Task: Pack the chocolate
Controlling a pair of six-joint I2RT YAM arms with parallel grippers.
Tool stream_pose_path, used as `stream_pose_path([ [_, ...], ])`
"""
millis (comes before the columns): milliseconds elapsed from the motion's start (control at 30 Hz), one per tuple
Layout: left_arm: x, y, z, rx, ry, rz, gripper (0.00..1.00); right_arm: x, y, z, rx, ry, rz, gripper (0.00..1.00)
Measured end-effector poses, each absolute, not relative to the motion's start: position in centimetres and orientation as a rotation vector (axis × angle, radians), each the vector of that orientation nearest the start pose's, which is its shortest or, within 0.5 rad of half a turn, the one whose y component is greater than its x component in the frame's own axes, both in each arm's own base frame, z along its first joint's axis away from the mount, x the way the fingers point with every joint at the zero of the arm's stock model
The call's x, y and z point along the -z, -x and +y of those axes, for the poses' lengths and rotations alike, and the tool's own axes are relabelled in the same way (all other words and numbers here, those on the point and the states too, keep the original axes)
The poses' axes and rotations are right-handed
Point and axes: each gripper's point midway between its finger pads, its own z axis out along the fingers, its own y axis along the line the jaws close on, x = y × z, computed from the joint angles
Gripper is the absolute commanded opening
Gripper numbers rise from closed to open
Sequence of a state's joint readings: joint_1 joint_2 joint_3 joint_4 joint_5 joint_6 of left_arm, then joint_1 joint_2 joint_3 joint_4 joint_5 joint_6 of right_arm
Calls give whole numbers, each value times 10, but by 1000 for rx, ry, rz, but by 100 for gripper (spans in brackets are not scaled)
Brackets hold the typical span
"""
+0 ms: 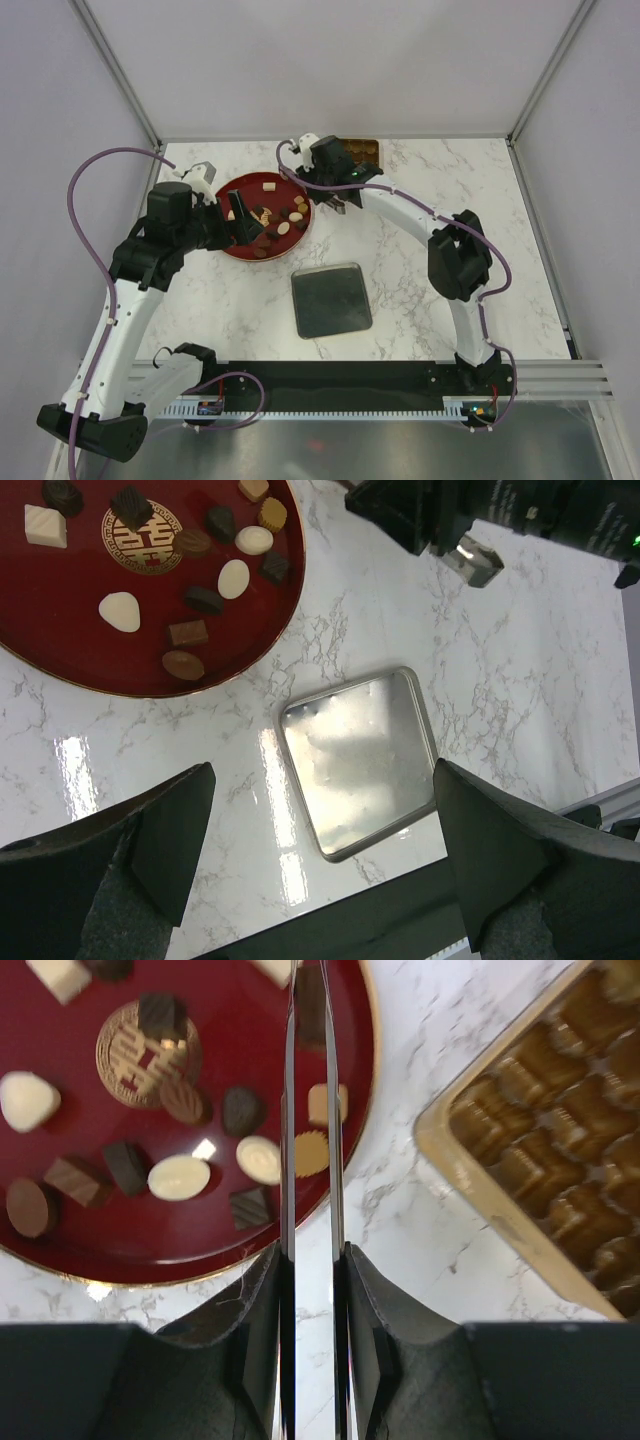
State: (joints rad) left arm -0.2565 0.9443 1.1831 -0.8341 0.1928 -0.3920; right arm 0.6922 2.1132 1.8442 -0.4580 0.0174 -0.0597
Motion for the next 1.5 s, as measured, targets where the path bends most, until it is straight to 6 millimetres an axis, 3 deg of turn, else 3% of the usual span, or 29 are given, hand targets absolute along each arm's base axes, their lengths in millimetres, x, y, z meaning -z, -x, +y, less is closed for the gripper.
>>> stream_pose_path([
  [100,-275,-248,-116,577,36,2207,98,-166,-459,344,-317,743,2107,27],
  [200,-272,-248,-116,576,36,2211,98,-194,-486,317,-281,623,2056,27],
  [333,-267,-250,-117,577,36,2216,98,-210,-520,273,-201,491,2025,27],
  [467,-261,-248,-118,587,31,2231,98,-206,-542,233,-115,398,2044,27],
  [633,-261,-249,-121,600,24,2224,98,-193,-560,207,-52,339,2067,27],
  [867,-260,-251,-121,603,23,2224,98,-168,-572,193,-15,315,2106,28],
  [1067,-260,-251,-121,603,22,2226,98,-164,-576,182,-1,296,2112,28],
  [1500,-259,-253,-122,602,23,2229,98,-136,-569,171,24,294,2164,32],
])
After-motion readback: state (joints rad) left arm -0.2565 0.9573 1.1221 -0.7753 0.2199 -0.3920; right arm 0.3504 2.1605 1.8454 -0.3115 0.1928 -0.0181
